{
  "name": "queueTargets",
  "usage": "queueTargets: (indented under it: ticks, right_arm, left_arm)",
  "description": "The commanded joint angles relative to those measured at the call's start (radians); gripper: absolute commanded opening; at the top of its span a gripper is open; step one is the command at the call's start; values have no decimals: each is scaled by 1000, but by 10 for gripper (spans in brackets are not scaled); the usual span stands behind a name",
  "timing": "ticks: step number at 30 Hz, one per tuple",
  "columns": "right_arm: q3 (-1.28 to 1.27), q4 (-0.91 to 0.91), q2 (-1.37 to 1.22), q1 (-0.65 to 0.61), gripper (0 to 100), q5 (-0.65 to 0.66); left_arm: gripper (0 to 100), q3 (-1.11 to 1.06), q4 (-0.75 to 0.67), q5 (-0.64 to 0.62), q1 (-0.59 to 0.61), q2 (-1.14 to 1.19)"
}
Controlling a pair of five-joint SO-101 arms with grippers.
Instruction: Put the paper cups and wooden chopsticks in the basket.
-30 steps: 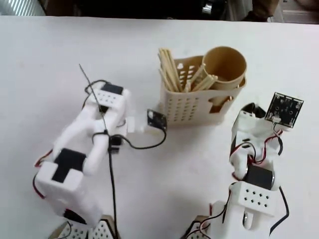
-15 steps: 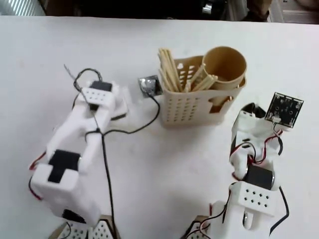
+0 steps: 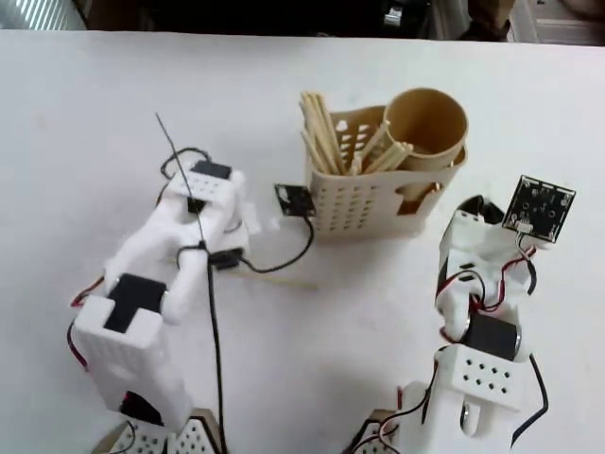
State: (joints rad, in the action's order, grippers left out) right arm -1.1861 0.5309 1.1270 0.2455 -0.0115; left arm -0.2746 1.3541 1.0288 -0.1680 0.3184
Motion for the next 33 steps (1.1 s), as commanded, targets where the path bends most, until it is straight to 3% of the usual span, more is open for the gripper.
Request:
queueTargets:
  ticks: [1, 9, 13, 19, 23, 28, 33]
  right_arm:
    - [14, -21, 18, -1, 18, 12]
    - [14, -21, 18, -1, 18, 12]
    - [14, -21, 18, 5, 18, 12]
    - [15, -21, 19, 50, 18, 9]
    - [15, -21, 19, 50, 18, 9]
    - [15, -24, 19, 50, 18, 9]
    - [15, -36, 19, 50, 18, 9]
  left_arm:
    - [22, 34, 149, -20, -71, -12]
    - [23, 23, 187, -94, -85, -255]
    - [38, -15, 180, -95, -159, -343]
    - [216, -192, -58, -176, -252, -291]
    - [218, -242, -173, -198, -285, -219]
    - [216, -152, -121, -201, -282, -134]
    - [108, -46, -35, -235, -292, -12]
